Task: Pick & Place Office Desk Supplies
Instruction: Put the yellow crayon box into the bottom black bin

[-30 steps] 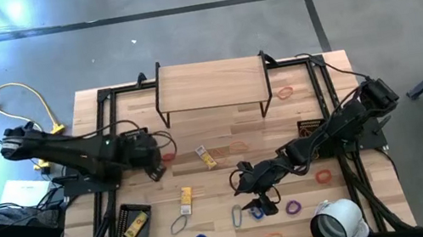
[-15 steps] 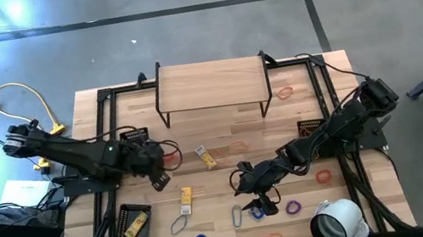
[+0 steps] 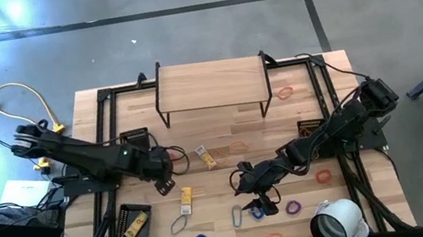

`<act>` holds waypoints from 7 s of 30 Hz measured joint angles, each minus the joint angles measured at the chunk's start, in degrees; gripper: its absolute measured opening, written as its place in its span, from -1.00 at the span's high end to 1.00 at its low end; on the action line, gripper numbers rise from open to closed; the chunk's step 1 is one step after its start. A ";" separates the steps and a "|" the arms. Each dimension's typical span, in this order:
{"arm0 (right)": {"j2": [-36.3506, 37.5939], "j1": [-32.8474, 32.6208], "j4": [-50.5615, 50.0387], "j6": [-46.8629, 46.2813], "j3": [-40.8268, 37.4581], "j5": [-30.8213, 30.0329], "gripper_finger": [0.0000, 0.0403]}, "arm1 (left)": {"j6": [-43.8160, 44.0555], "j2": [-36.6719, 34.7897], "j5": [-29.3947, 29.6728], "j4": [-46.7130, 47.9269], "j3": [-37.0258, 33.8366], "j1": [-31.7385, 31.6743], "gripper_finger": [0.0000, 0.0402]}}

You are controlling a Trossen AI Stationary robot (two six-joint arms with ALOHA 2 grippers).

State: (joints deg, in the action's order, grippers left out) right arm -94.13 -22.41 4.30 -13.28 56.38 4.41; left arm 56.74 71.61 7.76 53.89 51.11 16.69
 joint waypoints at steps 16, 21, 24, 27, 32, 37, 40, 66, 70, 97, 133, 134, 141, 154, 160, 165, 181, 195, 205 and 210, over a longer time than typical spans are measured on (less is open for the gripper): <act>0.00 0.02 0.55 -0.02 0.00 -0.01 -0.14 | 18.91 2.92 -5.56 -9.42 0.04 0.48 -0.27; 0.00 0.02 0.19 -0.01 0.00 0.17 -0.14 | 16.83 7.06 -8.27 -16.54 0.04 4.01 -0.27; -0.02 0.02 -0.64 0.57 0.00 0.19 -0.14 | 12.04 8.87 -8.82 -20.19 0.07 5.09 -0.27; -0.02 0.02 -0.82 1.38 0.00 0.22 -0.14 | 14.41 10.38 -7.21 -20.92 0.07 5.90 -0.27; -0.02 0.02 -0.66 3.18 0.00 0.43 -0.14 | 17.55 13.14 -1.86 -21.13 0.04 8.06 -0.27; -0.02 0.07 0.24 5.44 0.00 0.43 -0.14 | 23.29 16.46 -1.37 -23.85 0.04 9.18 -0.27; -0.02 0.07 1.21 6.03 0.00 0.44 -0.14 | 25.07 18.33 -1.12 -24.62 0.04 9.27 -0.27; -0.02 0.07 1.90 8.50 0.00 0.43 -0.14 | 23.83 23.32 0.63 -26.92 0.12 9.39 -0.27; -0.02 0.07 1.90 8.55 0.00 0.34 -0.14 | 24.11 23.32 1.01 -26.98 0.09 9.42 -0.27; -0.02 0.07 1.83 7.52 0.00 0.19 -0.14 | 25.82 21.34 1.59 -30.35 -0.09 9.27 -0.27; -0.02 0.07 1.53 7.52 0.00 0.19 -0.14 | 21.31 24.77 -1.66 -20.27 0.11 9.26 0.29; -0.02 0.07 1.53 7.52 0.00 0.19 -0.14 | 20.59 24.77 -2.33 -20.17 0.09 9.14 0.32; -0.02 0.07 1.51 7.52 0.00 0.19 -0.14 | 15.29 21.53 -4.21 -18.28 1.07 7.54 0.36; -0.02 0.07 1.14 7.50 0.00 0.19 -0.14 | 18.54 16.64 -10.62 7.29 16.29 7.64 0.36; -0.02 0.07 0.58 7.23 0.00 0.19 -0.14 | 28.51 16.64 -14.96 22.34 23.52 13.29 0.36; -0.02 0.07 -0.03 5.62 0.00 0.21 -0.14 | 35.81 16.61 -15.02 25.93 25.54 22.17 0.36; -0.02 0.07 1.96 5.57 0.00 0.21 -0.14 | 50.88 17.05 -8.07 28.59 21.36 37.06 0.36; -0.02 0.07 1.77 5.90 0.00 0.21 -0.14 | 45.27 17.02 -15.57 13.14 11.02 32.47 0.36; -0.02 0.07 1.72 5.99 0.00 0.21 -0.14 | 46.62 17.01 -17.07 17.55 10.86 33.14 0.36; -0.02 0.07 1.70 5.99 0.00 0.21 -0.14 | 51.33 17.01 -15.77 17.41 10.86 33.99 0.36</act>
State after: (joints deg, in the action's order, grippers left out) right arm -94.15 -22.35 6.00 -7.29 56.38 4.62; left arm 108.07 88.62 -8.01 71.31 61.98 50.67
